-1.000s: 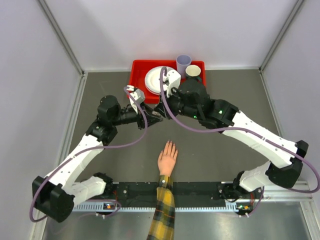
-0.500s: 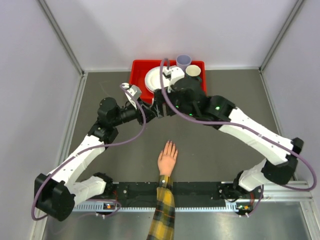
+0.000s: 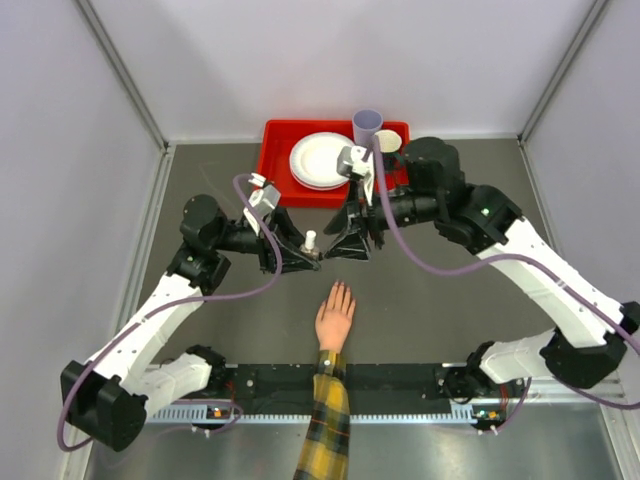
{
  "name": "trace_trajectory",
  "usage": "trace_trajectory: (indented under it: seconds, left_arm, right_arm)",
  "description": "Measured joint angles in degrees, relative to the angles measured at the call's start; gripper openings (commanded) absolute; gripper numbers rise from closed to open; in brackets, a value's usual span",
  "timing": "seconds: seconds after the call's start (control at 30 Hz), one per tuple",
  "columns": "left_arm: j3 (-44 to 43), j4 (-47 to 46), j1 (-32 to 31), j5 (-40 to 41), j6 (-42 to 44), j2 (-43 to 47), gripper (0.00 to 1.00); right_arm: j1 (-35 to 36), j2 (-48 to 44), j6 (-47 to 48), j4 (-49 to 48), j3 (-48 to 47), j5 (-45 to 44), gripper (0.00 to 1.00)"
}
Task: Paint the nails
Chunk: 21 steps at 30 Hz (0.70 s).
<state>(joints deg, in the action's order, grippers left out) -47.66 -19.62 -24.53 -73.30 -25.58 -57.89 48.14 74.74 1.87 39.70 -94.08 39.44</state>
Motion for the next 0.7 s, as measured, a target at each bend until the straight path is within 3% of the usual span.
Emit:
trace_trajectory:
  seconds: [0.23,0.3,0.53,0.7]
  left_arm:
    - [-1.9,0.2,-0.1,-4.0,-0.8,0.0,0.00]
    - [-1.9,0.3,-0.2,-4.2,-0.8,0.0,0.00]
    - [-1.9,0.9,-0.3,-4.8,-0.6,0.0,0.00]
    - [-1.9,1.7,-0.3,-5.0,0.0,0.0,0.00]
  right_arm:
    - [-0.6,6.1,1.2,-0.7,-0.2,8.6,0.52]
    - [-0.6,7.2,1.2,-0.7,-0.5,9.6,0.46]
    - [-0.6,8.3,1.1,-1.1,-3.3,11.2,0.52]
    - [-0.7,8.3,1.0,-1.1,-4.0,11.2,0.45]
